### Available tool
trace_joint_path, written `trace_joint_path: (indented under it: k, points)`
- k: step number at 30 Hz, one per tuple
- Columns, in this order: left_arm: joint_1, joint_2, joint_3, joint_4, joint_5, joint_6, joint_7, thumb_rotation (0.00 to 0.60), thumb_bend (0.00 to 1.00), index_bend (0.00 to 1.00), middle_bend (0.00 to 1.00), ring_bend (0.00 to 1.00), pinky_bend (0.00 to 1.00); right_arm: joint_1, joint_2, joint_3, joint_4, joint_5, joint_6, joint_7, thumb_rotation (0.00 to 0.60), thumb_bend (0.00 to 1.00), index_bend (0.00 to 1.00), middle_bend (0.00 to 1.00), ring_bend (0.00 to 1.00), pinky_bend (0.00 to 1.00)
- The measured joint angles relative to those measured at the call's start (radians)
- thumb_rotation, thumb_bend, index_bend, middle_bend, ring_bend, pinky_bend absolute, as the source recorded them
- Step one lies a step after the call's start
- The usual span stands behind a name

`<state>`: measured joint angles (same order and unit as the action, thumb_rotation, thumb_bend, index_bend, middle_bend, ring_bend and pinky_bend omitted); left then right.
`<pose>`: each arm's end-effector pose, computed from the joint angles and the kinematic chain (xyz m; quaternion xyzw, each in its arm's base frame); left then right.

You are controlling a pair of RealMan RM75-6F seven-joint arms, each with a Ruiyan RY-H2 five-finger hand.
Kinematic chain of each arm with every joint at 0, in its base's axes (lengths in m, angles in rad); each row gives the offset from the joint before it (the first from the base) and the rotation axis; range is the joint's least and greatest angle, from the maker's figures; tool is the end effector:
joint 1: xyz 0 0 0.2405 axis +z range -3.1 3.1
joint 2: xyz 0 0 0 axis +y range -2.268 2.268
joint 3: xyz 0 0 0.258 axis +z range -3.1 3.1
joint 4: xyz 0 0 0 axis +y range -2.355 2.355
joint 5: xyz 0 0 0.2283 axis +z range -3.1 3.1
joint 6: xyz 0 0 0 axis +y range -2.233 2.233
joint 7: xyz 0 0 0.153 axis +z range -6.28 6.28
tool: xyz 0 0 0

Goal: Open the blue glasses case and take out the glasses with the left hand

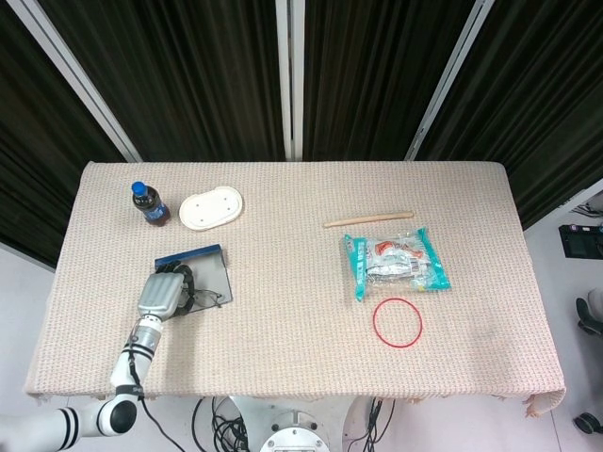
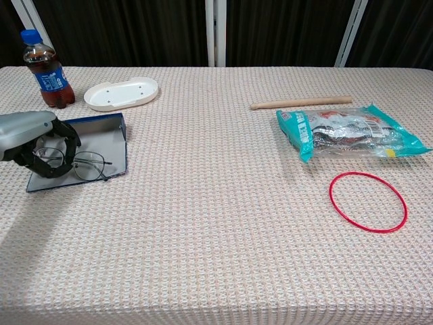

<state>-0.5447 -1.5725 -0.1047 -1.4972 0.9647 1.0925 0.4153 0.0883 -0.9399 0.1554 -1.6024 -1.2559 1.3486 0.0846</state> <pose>-0.2317 0.3059 -0.0391 -0.6716 -0.4701 -0.2972 0.4895 -0.3620 -0.2137 0.2227 0.5247 -0.4140 0.3322 0.6655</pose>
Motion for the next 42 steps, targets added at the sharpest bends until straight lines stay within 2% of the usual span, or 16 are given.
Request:
trace_joint_path:
  k: [15,21,28,31,35,37,39,42]
  points:
    - [0.019,0.038,0.010,-0.126,0.085,0.055,0.009,0.600,0.46,0.77,0.29,0.09,0.20,0.001,0.001,0.000,-0.007,-0.006,0.005,-0.003,0.600,0.32,0.00,0.00,0.00,0.00]
    - [0.029,0.063,0.046,-0.228,0.121,0.067,0.050,0.600,0.46,0.77,0.29,0.09,0.20,0.000,0.001,-0.001,-0.007,-0.008,0.005,0.000,0.600,0.32,0.00,0.00,0.00,0.00]
    - [0.047,0.096,0.114,-0.342,0.156,0.070,0.099,0.600,0.46,0.78,0.30,0.09,0.19,0.000,-0.003,-0.003,0.003,-0.010,0.002,0.006,0.600,0.32,0.00,0.00,0.00,0.00]
    - [0.048,0.106,0.144,-0.364,0.158,0.046,0.121,0.600,0.46,0.78,0.30,0.09,0.19,0.001,-0.006,-0.005,0.007,-0.012,0.000,0.008,0.600,0.32,0.00,0.00,0.00,0.00]
    - [0.047,0.092,0.154,-0.348,0.156,0.035,0.140,0.600,0.46,0.77,0.30,0.09,0.19,0.000,-0.008,-0.005,0.009,-0.014,0.002,0.011,0.600,0.32,0.00,0.00,0.00,0.00]
    - [0.048,0.079,0.153,-0.329,0.151,0.033,0.144,0.600,0.46,0.74,0.29,0.09,0.19,0.000,-0.007,-0.005,0.010,-0.014,0.002,0.013,0.600,0.32,0.00,0.00,0.00,0.00]
    - [0.048,0.065,0.152,-0.309,0.149,0.031,0.144,0.600,0.46,0.67,0.29,0.09,0.19,-0.001,-0.007,-0.005,0.012,-0.012,0.002,0.014,0.600,0.32,0.00,0.00,0.00,0.00]
    - [0.049,0.049,0.152,-0.282,0.165,0.031,0.138,0.600,0.45,0.48,0.26,0.09,0.19,-0.002,-0.007,-0.005,0.014,-0.010,0.001,0.016,0.600,0.32,0.00,0.00,0.00,0.00]
